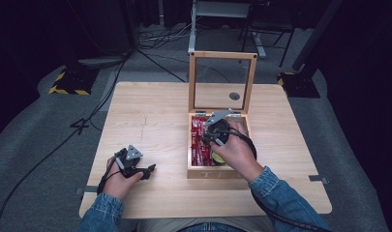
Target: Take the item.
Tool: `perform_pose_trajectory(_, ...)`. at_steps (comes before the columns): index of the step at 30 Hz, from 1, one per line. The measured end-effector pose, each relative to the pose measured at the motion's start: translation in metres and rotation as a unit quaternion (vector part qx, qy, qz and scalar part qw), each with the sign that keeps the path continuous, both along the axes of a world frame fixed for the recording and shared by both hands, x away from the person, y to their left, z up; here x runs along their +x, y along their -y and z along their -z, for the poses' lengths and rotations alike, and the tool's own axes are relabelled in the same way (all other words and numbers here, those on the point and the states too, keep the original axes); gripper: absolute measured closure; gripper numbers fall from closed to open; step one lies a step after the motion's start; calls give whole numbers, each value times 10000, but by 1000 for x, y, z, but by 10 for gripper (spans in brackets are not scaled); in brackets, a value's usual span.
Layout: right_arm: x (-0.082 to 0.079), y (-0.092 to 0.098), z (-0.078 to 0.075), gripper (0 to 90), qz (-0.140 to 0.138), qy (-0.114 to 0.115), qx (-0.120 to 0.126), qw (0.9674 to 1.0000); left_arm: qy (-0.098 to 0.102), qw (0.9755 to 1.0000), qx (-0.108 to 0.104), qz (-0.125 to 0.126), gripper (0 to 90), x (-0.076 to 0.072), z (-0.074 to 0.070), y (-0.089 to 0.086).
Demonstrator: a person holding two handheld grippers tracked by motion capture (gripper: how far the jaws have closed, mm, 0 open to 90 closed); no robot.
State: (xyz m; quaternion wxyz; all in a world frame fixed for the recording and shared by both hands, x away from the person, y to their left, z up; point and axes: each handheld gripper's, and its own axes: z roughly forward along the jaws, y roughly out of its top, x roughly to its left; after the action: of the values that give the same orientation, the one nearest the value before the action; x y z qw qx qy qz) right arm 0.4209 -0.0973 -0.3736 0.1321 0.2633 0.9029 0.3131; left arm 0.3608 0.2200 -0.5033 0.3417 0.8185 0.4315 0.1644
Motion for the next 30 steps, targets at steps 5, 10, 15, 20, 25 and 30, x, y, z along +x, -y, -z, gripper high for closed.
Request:
perform_pose_trajectory(5,-4,14,-16,797,-54,170,342,9993,-4,10000,13,32,233,2,0,-1)
perform_pose_trajectory(10,-6,32,-30,797,-11,368,599,9975,17,10000,-16,4,234,4,0,-4)
perform_pose_trajectory(15,-8,48,-37,796,59,479,692,9964,-1,10000,2,5,234,5,0,-7)
perform_pose_trajectory(20,-11,66,-44,796,154,602,696,9956,3,10000,3,20,234,6,0,-8)
perform_pose_trajectory(25,-13,80,-47,795,255,648,659,9954,9,10000,3,23,234,7,0,-8)
perform_pose_trajectory(30,-12,102,-51,795,442,715,665,9942,0,10000,12,15,234,7,0,-8)
